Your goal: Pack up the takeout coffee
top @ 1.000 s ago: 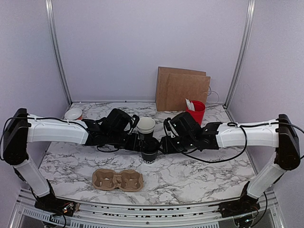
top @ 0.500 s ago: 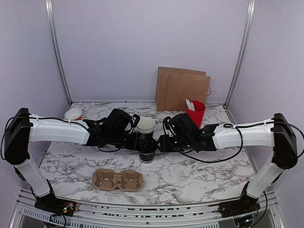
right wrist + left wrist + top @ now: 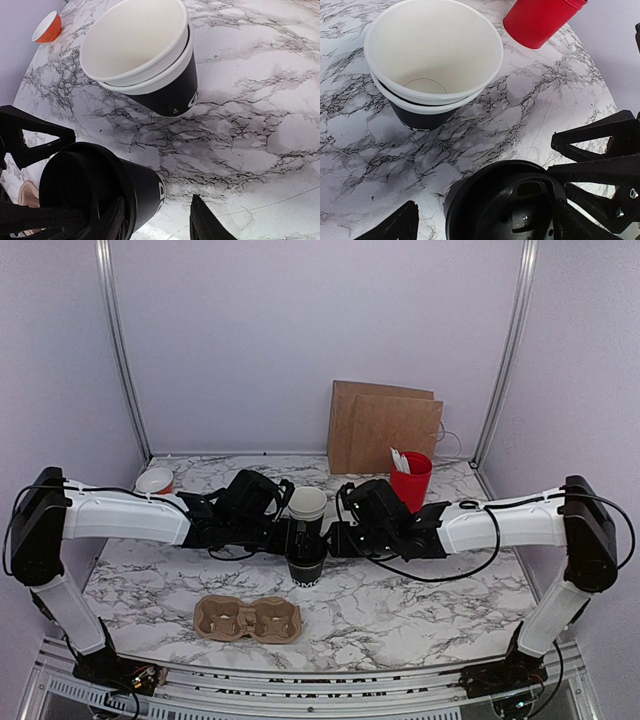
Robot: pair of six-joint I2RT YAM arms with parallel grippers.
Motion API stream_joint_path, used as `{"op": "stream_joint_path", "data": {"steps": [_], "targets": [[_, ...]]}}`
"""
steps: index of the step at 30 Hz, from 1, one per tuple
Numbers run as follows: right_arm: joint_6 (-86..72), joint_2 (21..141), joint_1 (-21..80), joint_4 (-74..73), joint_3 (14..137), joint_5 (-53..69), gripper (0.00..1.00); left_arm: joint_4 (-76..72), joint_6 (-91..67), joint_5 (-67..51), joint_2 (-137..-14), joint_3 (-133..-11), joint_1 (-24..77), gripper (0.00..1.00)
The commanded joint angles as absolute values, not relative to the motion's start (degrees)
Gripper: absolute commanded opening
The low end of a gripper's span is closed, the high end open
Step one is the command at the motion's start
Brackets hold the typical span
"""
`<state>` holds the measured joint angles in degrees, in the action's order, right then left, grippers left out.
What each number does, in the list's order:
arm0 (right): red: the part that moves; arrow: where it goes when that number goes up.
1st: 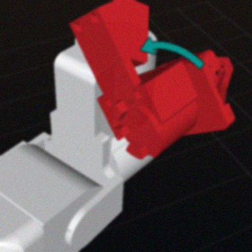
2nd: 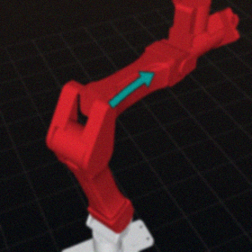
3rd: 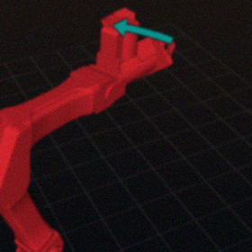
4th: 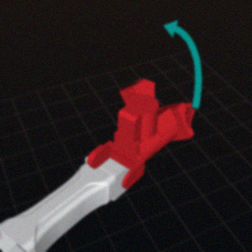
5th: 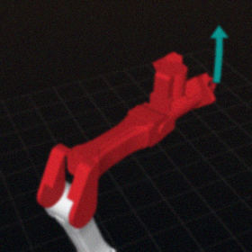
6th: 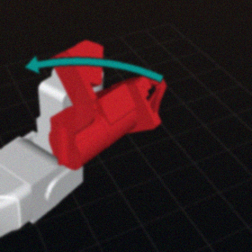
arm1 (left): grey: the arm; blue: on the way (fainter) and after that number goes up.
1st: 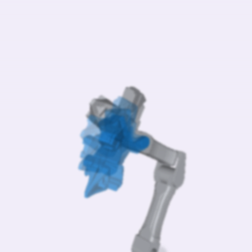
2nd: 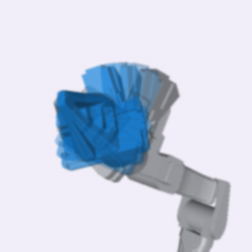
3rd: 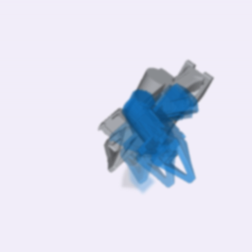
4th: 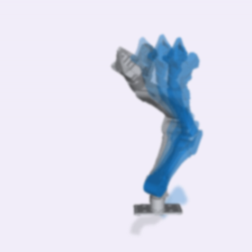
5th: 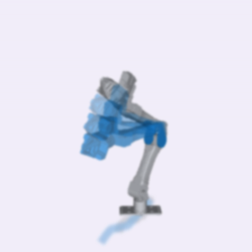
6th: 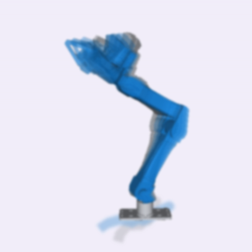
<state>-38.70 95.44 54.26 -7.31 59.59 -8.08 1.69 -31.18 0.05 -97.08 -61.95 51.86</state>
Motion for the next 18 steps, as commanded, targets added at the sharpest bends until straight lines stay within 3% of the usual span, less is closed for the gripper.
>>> {"op": "stream_joint_path", "data": {"steps": [1, 18], "targets": [[-36.3, 99.0, 55.1, -19.4, 58.9, -6.6, 0.43, 5.7, -31.3, 2.2, -99.1, -60.8, 52.0, 0.93], [-34.7, 92.8, 52.4, -18.4, 67.9, -3.8, 0.43, 4.5, -32.7, 2.3, -99.3, -59.6, 52.0, 0.93]]}}
